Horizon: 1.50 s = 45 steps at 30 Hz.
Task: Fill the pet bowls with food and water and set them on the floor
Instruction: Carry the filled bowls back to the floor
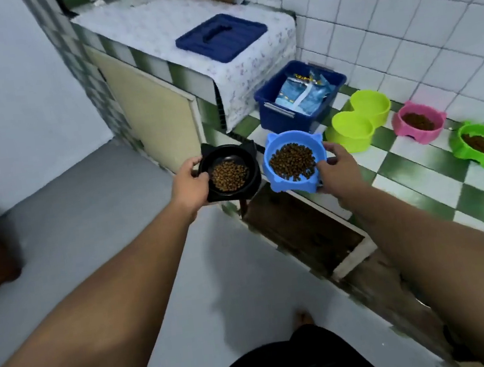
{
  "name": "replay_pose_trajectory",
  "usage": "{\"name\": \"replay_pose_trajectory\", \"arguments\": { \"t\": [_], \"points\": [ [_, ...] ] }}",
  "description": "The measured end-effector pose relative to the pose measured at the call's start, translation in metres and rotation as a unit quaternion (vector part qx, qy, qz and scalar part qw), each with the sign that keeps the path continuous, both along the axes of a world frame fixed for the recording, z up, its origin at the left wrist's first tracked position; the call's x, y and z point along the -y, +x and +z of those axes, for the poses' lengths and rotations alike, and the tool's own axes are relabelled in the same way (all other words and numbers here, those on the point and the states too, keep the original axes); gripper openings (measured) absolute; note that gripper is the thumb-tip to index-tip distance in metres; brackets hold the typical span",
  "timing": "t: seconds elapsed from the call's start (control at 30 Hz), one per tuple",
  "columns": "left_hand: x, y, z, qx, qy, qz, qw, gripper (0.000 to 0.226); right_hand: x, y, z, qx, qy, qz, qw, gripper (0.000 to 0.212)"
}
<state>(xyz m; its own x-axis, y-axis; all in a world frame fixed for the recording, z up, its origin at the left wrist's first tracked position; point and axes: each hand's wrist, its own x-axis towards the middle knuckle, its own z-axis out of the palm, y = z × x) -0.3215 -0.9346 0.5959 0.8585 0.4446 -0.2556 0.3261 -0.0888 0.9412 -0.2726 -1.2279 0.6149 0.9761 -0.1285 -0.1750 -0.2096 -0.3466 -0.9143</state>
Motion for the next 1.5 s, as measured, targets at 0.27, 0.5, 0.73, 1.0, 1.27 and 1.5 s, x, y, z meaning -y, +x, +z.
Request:
{"name": "replay_pose_trajectory", "arguments": {
  "t": [0.27, 0.5, 0.73, 1.0, 1.27, 1.5],
  "points": [
    [-0.127, -0.024, -0.014, -0.022, -0.012, 0.129, 0.991, 0.04, -0.154, 0.056, -0.02, -0.05, 0.033, 0.147, 0.987, 0.045],
    [-0.229, -0.004, -0.03, -0.024, -0.018, 0.256, 0.966, 0.041, -0.294, 0.145, -0.04, -0.073, 0.052, 0.254, 0.963, 0.046],
    [-0.314, 0.035, -0.034, -0.017, -0.032, 0.343, 0.939, 0.043, -0.416, 0.217, -0.048, -0.082, 0.036, 0.312, 0.946, 0.04],
    [-0.455, 0.093, -0.057, 0.004, -0.055, 0.395, 0.917, 0.036, -0.58, 0.296, -0.069, -0.069, -0.013, 0.345, 0.936, 0.044],
    [-0.634, 0.143, -0.085, -0.04, -0.056, 0.395, 0.916, 0.032, -0.748, 0.351, -0.089, -0.11, -0.003, 0.325, 0.939, 0.042],
    [-0.762, 0.213, -0.102, -0.074, -0.057, 0.418, 0.904, 0.034, -0.88, 0.417, -0.109, -0.133, -0.02, 0.327, 0.935, 0.045]
  ]
}}
